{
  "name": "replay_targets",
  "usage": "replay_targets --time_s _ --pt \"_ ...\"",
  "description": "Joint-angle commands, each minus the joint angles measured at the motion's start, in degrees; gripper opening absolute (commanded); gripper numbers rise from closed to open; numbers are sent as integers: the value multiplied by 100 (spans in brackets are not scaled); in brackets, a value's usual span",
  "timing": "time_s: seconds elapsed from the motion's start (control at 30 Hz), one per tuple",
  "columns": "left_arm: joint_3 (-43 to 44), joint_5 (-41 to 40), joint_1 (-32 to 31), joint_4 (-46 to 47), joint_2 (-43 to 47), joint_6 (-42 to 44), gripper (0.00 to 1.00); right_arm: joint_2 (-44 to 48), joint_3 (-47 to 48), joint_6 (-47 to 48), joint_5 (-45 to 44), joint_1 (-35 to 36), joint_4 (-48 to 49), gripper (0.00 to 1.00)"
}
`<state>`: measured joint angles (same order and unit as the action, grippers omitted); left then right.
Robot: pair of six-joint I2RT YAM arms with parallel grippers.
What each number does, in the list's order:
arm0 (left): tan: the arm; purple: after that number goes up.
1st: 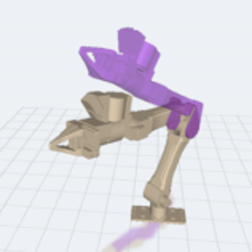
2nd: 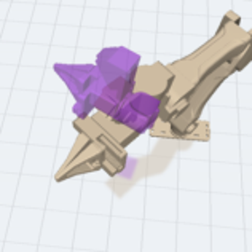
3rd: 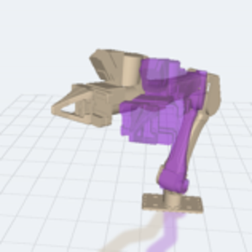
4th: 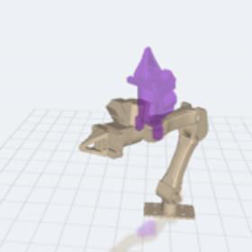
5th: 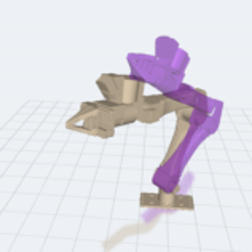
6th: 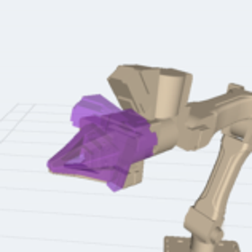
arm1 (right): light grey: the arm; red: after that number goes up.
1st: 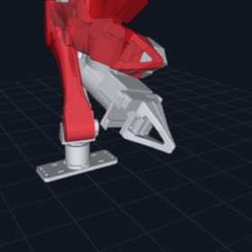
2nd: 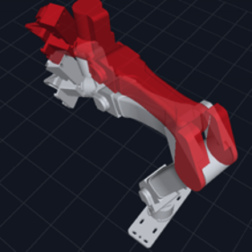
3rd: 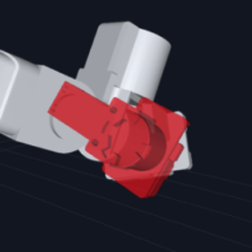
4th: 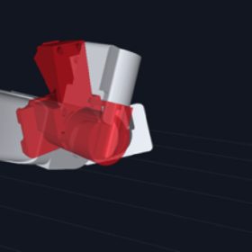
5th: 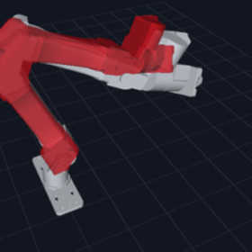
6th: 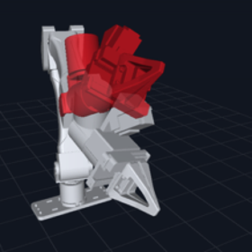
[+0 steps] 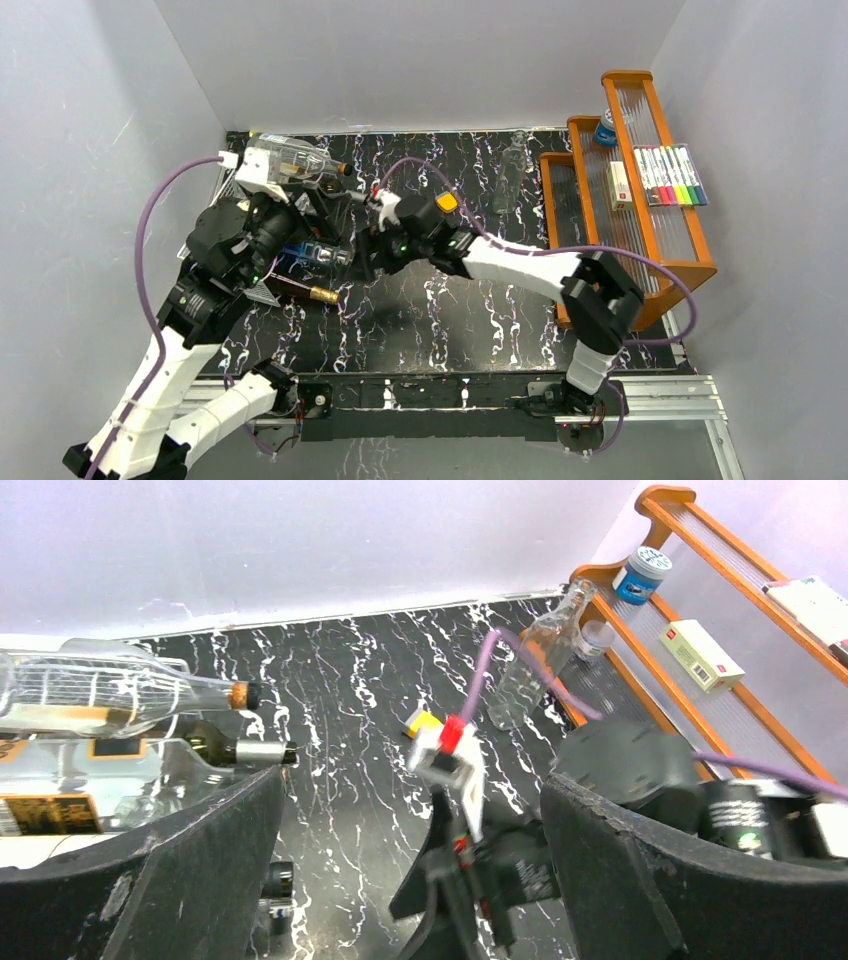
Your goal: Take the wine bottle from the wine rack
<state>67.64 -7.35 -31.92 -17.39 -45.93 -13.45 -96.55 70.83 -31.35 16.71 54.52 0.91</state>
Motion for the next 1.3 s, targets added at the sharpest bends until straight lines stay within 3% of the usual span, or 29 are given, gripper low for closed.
replay_targets --time_s 0.0,0.23,0.4,0.7,0.87,1.27 --pt "103 -317 31 -270 373 231 98 -715 463 -333 425 316 1121 98" --pt "266 -356 28 -581 550 455 98 -1405 1087 -564 -20 198 1233 98" --pt "212 -359 31 -642 716 490 98 -1771 1268 -996 369 -151 1951 93" --pt "223 -374 34 -768 848 537 98 -2780 2703 -912 743 -202 1540 90" --pt "220 -361 36 -855 905 537 98 -3349 3434 -998 1227 -182 1347 76" --pt "173 -296 29 -883 878 520 98 -3395 3416 -949 1474 -181 1349 59"
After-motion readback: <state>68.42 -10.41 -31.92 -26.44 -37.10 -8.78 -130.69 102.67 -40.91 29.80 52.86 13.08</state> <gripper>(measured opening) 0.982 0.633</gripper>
